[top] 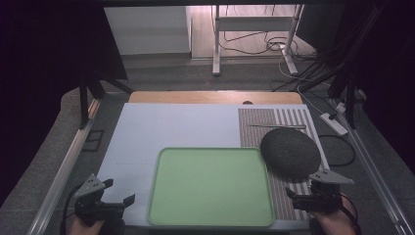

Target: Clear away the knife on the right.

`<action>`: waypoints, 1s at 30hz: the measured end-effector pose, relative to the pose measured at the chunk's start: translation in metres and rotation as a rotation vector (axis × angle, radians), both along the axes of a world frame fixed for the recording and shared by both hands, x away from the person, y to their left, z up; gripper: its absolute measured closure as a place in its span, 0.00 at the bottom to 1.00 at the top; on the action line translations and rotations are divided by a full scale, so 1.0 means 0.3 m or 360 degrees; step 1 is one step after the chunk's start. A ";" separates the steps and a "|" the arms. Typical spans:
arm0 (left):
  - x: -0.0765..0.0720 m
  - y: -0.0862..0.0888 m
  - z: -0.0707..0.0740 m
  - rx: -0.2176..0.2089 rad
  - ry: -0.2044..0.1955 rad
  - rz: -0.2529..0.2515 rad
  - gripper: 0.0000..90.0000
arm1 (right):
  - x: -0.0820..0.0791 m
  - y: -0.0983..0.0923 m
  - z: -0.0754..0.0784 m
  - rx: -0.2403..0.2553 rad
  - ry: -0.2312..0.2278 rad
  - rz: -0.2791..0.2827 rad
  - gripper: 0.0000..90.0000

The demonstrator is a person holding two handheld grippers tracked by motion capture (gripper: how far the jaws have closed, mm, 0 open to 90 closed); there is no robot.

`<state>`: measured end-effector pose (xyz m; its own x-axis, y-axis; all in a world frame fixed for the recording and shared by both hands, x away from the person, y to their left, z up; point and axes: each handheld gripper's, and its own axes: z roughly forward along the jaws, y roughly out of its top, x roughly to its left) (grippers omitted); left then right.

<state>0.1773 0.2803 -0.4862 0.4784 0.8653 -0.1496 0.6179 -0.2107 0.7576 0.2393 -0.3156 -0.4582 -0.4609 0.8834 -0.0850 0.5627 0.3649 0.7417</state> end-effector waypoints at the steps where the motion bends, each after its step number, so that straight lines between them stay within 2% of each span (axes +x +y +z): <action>1: 0.000 0.000 0.000 0.0000 0.0000 0.0000 0.02 | 0.001 0.000 -0.001 -0.0001 0.0007 0.0003 0.01; 30: 0.005 0.004 -0.002 -0.0015 0.0020 0.0003 0.01 | 0.010 0.002 -0.001 0.0014 0.0070 0.0065 0.01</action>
